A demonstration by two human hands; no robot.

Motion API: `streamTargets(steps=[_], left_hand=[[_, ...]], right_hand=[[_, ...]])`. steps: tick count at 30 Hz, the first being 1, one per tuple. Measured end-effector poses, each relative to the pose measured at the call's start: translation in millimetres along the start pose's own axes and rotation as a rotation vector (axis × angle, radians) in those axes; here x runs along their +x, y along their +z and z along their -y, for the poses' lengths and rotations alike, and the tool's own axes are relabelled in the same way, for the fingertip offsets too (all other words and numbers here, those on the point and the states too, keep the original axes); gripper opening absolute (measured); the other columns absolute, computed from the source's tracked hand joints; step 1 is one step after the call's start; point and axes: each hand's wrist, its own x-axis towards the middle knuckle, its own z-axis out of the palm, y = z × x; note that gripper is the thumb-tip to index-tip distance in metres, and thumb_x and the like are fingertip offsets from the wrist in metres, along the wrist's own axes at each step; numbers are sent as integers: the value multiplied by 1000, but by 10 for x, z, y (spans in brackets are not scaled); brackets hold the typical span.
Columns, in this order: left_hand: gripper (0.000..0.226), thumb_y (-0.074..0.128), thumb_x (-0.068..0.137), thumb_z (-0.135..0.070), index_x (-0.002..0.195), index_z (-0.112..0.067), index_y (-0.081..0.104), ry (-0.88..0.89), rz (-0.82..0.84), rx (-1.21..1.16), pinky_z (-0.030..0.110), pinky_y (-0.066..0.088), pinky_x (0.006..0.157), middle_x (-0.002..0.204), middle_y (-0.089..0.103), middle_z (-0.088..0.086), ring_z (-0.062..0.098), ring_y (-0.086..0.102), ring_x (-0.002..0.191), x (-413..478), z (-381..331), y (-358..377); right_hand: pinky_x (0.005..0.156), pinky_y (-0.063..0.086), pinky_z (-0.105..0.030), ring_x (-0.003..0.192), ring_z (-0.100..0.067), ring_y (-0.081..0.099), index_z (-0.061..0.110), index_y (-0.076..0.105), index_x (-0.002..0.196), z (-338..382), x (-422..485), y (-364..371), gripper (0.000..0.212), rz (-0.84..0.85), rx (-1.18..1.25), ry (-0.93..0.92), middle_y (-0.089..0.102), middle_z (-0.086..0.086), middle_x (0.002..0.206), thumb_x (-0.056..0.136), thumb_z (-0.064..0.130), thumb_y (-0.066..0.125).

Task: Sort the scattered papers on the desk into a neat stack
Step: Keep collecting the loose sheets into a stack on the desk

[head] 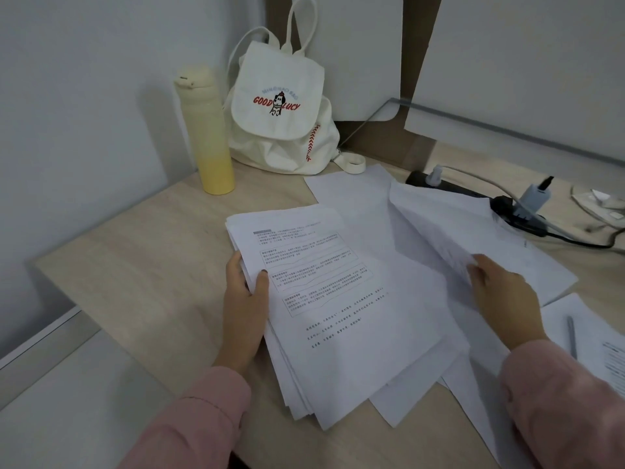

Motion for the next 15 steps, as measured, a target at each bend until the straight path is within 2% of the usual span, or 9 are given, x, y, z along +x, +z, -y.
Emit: streamTargets(steps=[2,5,6,8,10,12,15], left_hand=[[51,43,96,-17,143,-25,26,16,6,19,13,40,76,120,52,-15,1,53,102,-4,5,2],[56,37,98,-16,148,-27,15,8,16,40,15,35,84,126,39,-20,-2,42,109,-17,-33,10],[56,36,98,-15,148,-27,14,-2,19,41,10,32,84,122,38,-24,-10,41,104,-26,-50,16],[54,34,98,-12,147,-26,16,-4,21,49,-5,30,68,103,40,-33,-29,44,79,-39,-68,22],[52,34,98,-10,146,-25,19,-12,17,50,-8,31,57,90,38,-33,-35,42,65,-42,-66,20],[50,34,99,-12,145,-27,23,-15,17,42,-4,33,61,101,47,-26,-28,46,73,-33,-50,8],[49,34,99,-14,145,-28,25,-10,14,22,4,33,71,120,43,-16,-11,47,88,-24,-40,12]], right_hand=[[59,34,-33,70,-35,56,13,55,89,164,8,-134,14,-40,229,29,53,-12,67,96,15,43],[62,41,-26,74,-20,56,15,60,92,443,3,-364,17,3,610,37,63,-5,82,97,17,44],[67,46,-23,80,-16,60,19,63,96,534,-7,-441,19,20,771,53,67,1,89,97,18,44],[70,56,-23,86,-8,66,28,64,99,660,-11,-544,23,67,1078,98,71,13,93,97,18,44],[71,58,-22,89,-5,68,28,64,102,702,-3,-564,24,124,1319,162,73,14,96,97,17,43],[73,58,-24,94,-8,68,24,63,105,688,-9,-515,24,166,1472,243,73,10,103,97,15,43],[70,58,-23,96,-9,69,23,63,108,623,-55,-362,24,207,1533,366,71,7,109,97,16,42]])
